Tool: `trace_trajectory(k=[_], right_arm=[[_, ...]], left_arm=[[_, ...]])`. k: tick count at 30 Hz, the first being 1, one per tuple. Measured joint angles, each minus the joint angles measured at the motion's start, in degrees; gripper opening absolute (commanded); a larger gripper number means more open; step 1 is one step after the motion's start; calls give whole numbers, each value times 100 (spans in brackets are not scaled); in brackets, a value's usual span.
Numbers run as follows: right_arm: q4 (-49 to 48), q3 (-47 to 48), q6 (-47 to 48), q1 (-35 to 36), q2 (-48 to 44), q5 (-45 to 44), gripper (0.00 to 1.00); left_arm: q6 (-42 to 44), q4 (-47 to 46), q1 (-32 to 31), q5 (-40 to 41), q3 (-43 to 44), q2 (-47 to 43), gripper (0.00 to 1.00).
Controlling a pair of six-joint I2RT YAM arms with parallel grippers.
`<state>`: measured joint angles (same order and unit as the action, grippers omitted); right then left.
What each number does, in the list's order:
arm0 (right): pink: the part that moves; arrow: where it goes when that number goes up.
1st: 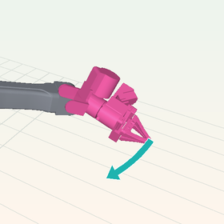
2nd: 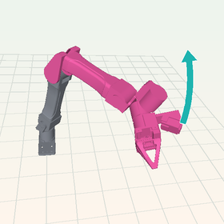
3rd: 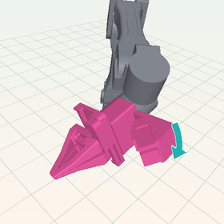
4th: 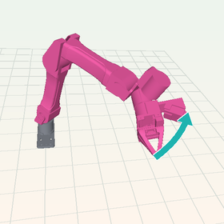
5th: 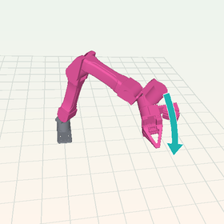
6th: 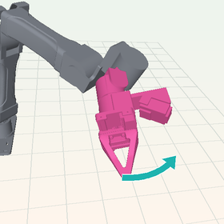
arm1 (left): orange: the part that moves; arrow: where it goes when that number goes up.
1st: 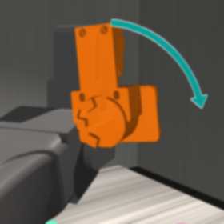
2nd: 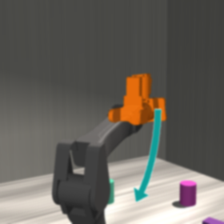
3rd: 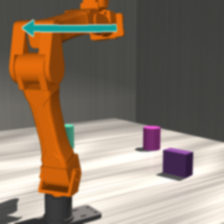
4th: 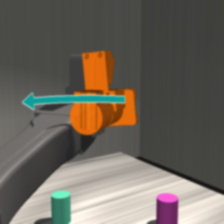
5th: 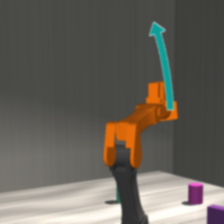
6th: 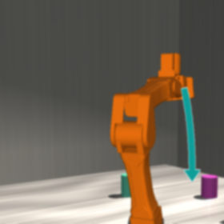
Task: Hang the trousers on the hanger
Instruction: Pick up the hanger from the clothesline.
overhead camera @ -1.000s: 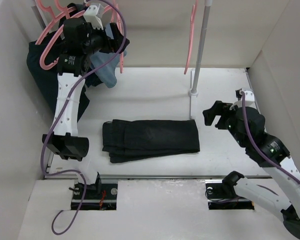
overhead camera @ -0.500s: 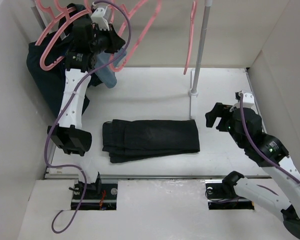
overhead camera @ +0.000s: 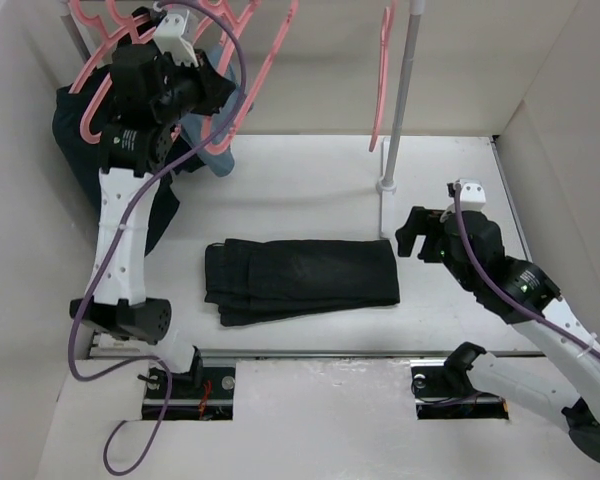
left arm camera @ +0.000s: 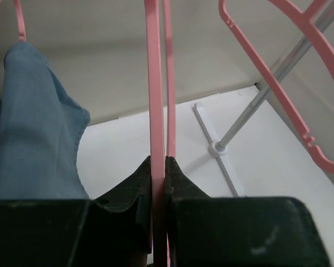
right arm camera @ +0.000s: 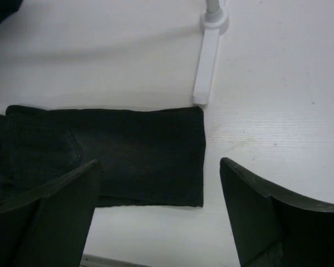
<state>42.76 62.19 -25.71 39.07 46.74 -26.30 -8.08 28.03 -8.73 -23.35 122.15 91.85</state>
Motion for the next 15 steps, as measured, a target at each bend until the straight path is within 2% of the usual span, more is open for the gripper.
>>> trace_trajectory(k=[2, 6, 7, 10, 15], right_arm=[[2, 70, -55, 136, 85, 26, 100], [-136, 442, -378, 422, 258, 37, 100], [-236, 520, -479, 481, 286, 55, 100], [-872, 595, -870, 743, 472, 188, 100], [-1904, 758, -1808, 1064, 1598, 623, 100]], left_arm=[[-9, 92, -17, 17, -409, -372, 0], [-7, 131, -17, 50, -1620, -1185, 0], [-2, 160, -17, 66, -2243, -1547, 0], [4, 317, -17, 87, -3342, -2135, 0], [2, 442, -39, -26, -4848, -2719, 0]])
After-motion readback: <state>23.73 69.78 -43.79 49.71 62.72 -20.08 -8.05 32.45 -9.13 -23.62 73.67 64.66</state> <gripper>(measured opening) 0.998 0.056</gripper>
